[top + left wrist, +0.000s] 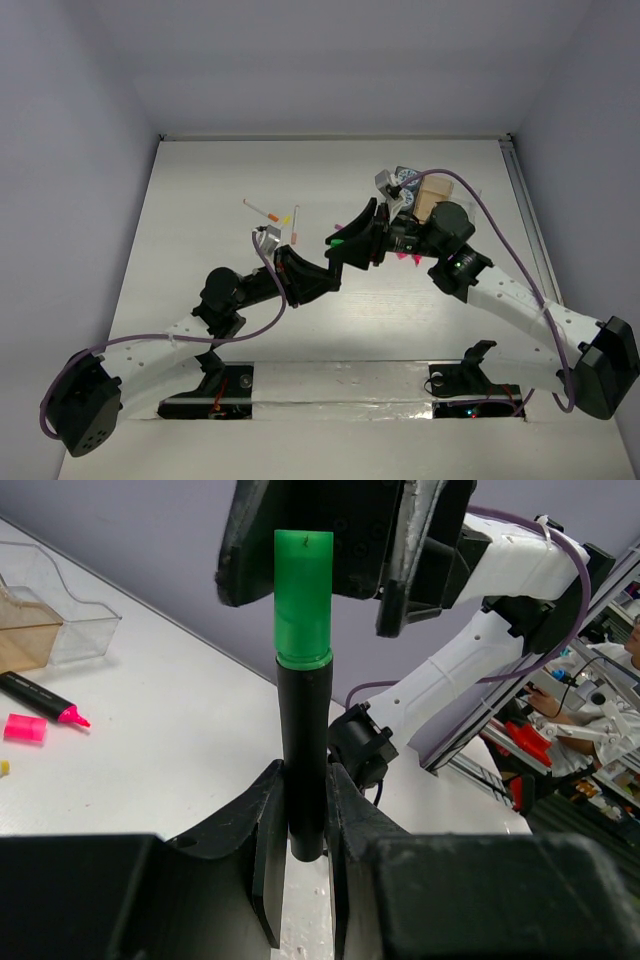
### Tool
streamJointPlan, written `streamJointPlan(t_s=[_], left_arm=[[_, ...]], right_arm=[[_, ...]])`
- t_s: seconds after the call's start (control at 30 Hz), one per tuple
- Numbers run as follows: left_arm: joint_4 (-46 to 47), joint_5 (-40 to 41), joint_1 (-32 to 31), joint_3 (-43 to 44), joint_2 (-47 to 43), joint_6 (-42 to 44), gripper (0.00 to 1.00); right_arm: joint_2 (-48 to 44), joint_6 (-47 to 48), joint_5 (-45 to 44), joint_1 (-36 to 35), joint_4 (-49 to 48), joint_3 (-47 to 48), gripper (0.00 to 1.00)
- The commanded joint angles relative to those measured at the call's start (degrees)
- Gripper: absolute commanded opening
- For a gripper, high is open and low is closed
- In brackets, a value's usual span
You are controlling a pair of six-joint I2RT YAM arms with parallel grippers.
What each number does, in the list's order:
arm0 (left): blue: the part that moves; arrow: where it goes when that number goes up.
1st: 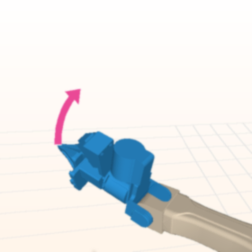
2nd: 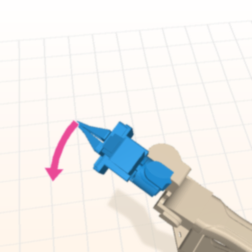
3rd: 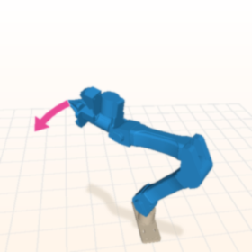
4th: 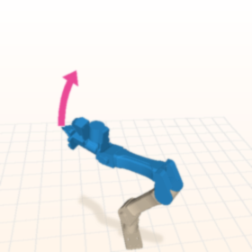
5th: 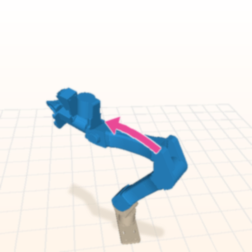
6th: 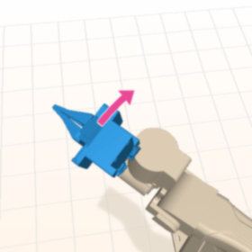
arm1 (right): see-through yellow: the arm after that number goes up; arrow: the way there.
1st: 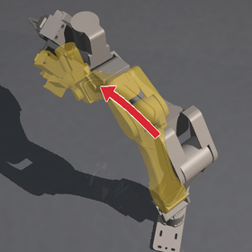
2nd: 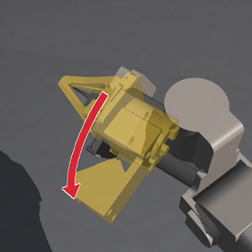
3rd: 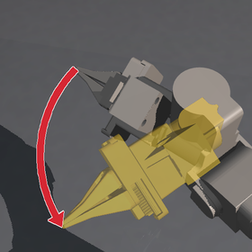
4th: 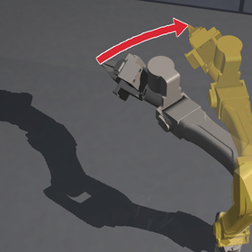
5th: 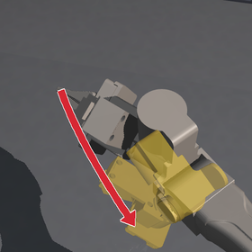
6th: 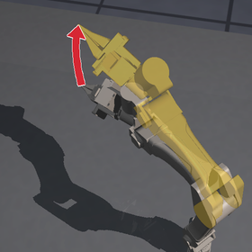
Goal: Sort the stationery into containers
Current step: Close the pen cap on the pen.
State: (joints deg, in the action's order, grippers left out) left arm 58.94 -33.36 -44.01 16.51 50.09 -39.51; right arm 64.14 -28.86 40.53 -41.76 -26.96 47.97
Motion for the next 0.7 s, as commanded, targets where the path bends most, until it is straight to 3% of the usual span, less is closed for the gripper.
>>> streamJointPlan(t_s=[0.0, 0.1, 0.33, 0.67], left_arm=[[4.3, -1.0, 0.3, 1.2, -0.2, 0.7, 0.00], [4.4, -1.0, 0.3, 1.2, -0.2, 0.7, 0.00], [3.1, -0.2, 0.3, 1.1, -1.3, 1.5, 0.00], [-3.6, 4.9, 2.3, 7.6, -4.3, 7.1, 0.00]], right_arm=[[-0.2, -1.9, 0.5, 0.1, -5.4, -0.3, 0.45], [-0.1, -2.3, 0.2, 0.1, -5.9, -0.8, 0.27], [0.5, -4.2, -0.4, 0.1, -6.9, -1.5, 0.00], [1.3, -9.6, 1.7, -0.5, -11.4, -7.6, 0.00]])
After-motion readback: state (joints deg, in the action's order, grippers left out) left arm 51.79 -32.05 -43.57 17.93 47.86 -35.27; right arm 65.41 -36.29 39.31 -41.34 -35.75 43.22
